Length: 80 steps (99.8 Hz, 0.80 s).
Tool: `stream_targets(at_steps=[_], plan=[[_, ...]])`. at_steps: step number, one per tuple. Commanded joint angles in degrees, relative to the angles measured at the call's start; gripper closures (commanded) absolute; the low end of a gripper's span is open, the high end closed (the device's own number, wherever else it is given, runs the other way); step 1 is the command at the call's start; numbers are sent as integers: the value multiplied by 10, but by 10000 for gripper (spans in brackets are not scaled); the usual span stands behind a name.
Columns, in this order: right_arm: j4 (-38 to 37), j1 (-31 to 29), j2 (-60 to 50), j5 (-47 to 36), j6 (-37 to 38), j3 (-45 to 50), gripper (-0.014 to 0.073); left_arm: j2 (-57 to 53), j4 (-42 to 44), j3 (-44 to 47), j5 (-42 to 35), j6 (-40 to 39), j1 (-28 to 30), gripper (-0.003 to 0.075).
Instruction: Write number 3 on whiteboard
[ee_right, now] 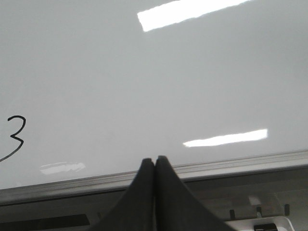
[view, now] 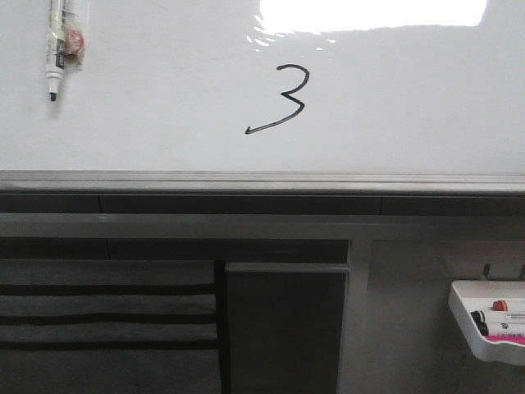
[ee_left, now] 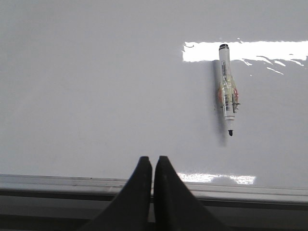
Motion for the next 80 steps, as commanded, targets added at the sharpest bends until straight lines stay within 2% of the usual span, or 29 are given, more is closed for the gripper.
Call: stream_targets(at_steps=[1,10,17,45,52,58,62,69,80], plan=[[2,-5,-15,-80,-1,15,659,-16,-3,4,-42,-6,1,741],[2,-5,-30,-133,-1,58,659,-16,-3,4,-42,-6,1,741],[2,-5,-28,-88,-1,46,659,-16,-3,4,-42,-6,1,741],[18,-5,-30,-110,-3,55,659,-16,-3,4,-42,-6,1,741],[69,-5,-30,-94,-55,55,659,-16,-3,4,-42,-6,1,741],[144,-5,-30,-85,-159,55,659,-16,-3,4,-42,-6,1,741],[165,-5,-30,-84,-214,55,659,-16,-3,4,-42,-6,1,741],[165,-5,-30,-84,-246,55,659,-16,-3,4,-42,-6,1,741],[165,-5,-30,-84,-248,55,659,-16,-3,4,-42,-6,1,741]])
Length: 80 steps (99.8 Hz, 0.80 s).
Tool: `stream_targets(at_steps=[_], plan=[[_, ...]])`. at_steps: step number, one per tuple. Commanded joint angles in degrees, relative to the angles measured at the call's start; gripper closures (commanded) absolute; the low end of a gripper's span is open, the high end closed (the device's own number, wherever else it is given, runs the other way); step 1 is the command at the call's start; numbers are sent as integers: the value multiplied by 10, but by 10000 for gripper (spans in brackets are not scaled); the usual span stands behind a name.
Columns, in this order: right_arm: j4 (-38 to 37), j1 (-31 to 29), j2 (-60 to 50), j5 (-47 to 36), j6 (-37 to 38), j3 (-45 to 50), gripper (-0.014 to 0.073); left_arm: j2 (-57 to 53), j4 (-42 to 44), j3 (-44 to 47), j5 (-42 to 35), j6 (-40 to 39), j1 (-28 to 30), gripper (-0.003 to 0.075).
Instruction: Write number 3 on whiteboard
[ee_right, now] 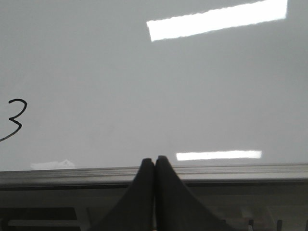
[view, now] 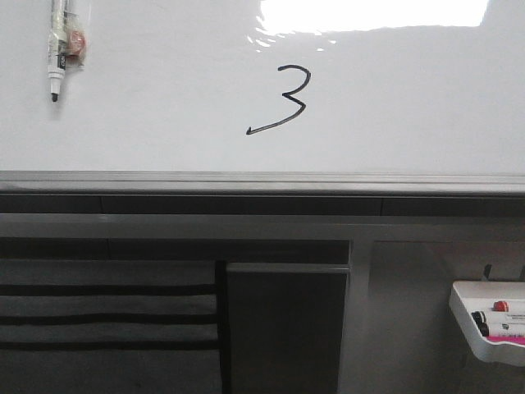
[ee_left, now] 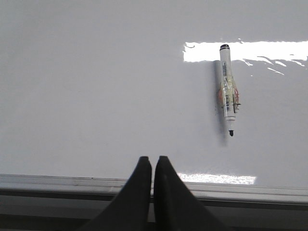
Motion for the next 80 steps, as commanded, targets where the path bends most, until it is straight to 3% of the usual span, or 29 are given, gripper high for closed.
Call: stream_targets(at_steps=[1,29,46,80], plan=[[6,-3,-9,-39,-23,15,659,-16,-3,4,-43,-6,1,741],[2,-3,-9,-39,-23,15,659,-16,-3,4,-43,-6,1,741],[-92,-3,-9,-39,-23,15,659,-16,-3,4,-43,-6,1,741],[-79,-3,-9,-39,-23,15,659,-16,-3,4,-43,-6,1,741]])
